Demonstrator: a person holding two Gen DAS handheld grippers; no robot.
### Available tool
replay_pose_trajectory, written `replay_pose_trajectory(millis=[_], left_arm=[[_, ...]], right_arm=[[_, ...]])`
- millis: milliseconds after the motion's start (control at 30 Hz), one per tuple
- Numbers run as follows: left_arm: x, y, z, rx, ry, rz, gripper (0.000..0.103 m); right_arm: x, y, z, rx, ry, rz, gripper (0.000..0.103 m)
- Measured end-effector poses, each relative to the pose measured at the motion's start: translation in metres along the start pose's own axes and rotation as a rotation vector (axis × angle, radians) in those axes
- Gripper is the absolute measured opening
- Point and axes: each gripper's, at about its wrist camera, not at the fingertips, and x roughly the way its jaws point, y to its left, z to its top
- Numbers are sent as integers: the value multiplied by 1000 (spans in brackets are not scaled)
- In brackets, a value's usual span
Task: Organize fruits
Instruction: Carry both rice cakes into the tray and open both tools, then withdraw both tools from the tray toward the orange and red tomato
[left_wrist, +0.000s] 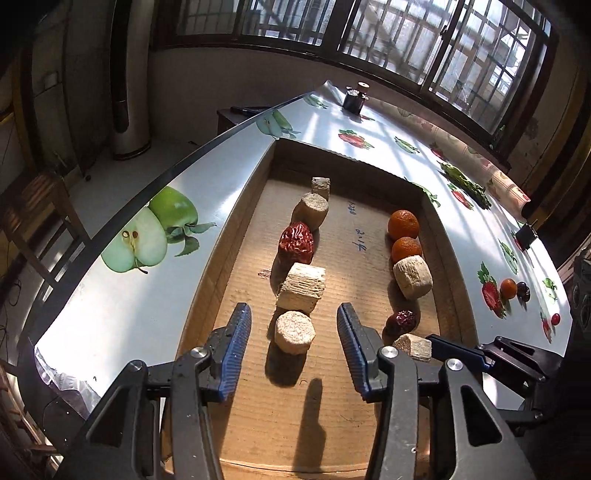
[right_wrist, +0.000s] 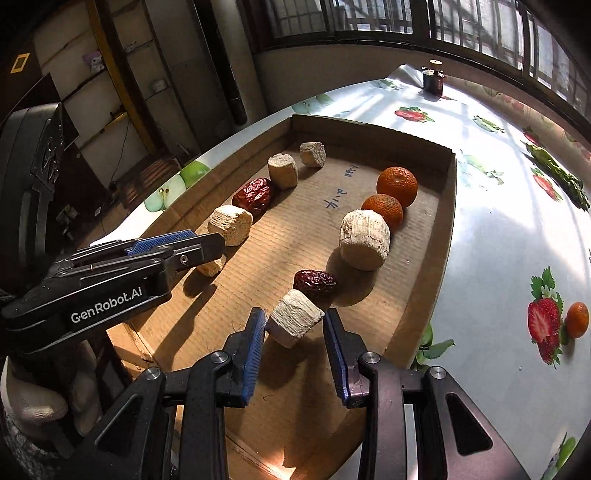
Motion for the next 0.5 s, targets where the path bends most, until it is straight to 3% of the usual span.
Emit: replay_pose_trajectory(millis=[67, 133, 233, 367, 500], left_arm=[[-8, 0, 2, -4, -19, 1, 56], [-16, -3, 4, -4, -31, 8, 67], [-29, -12, 4, 17, -62, 8, 81], [-49, -29, 1, 49, -99, -26, 82], [-71, -55, -7, 116, -144, -7, 82]], right_arm=[[-4, 1, -1, -1, -15, 1, 50], [-13, 1, -3, 1, -38, -6, 60], [-33, -1, -7, 20, -90, -21, 60], [-68, -11, -20, 90, -171, -41, 61], [-103, -27, -43, 190, -235, -55, 66]])
